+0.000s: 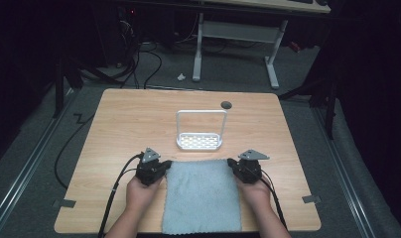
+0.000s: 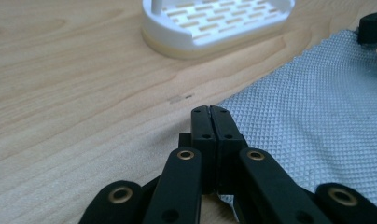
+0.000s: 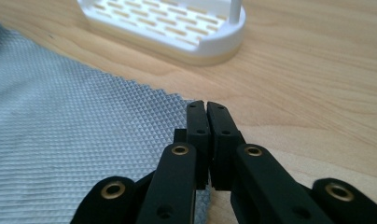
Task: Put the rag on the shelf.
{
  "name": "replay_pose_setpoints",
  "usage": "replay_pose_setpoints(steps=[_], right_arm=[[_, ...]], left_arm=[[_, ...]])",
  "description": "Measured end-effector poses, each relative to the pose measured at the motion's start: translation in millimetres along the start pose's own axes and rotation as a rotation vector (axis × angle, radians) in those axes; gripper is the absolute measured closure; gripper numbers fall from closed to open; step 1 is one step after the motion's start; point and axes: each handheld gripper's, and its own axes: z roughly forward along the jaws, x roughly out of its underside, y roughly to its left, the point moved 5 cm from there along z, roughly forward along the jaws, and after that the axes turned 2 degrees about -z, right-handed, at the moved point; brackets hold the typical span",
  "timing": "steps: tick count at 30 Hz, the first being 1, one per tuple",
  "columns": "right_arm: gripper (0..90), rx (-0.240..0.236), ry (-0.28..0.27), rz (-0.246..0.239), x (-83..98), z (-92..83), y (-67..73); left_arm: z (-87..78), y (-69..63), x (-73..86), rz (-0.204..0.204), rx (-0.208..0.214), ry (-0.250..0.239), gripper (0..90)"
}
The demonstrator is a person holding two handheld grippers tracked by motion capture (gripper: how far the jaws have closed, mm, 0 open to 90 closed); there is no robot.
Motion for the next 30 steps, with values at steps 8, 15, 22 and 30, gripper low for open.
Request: replay_pose_setpoints(steps=[8, 15, 22, 30], right_arm=[[89.5, 0.021, -0.099, -0.018, -9.7, -18.0, 4.1], [89.5, 0.023, -0.166, -0.033, -17.2, -28.5, 8.7], [89.6, 0.025, -0.259, -0.060, -29.5, -47.2, 14.0], [89.6, 0.040, -0.351, -0.067, -46.0, -68.9, 18.5]], left_arm=[[-13.6, -4.9, -6.1, -0.004, 0.012, -0.107, 89.2], [-25.6, -10.5, -16.8, -0.012, -0.017, -0.221, 89.0], [-44.3, -22.9, -31.3, 0.060, -0.044, -0.312, 89.0], [-63.8, -28.1, -47.1, 0.069, -0.043, -0.404, 89.1]])
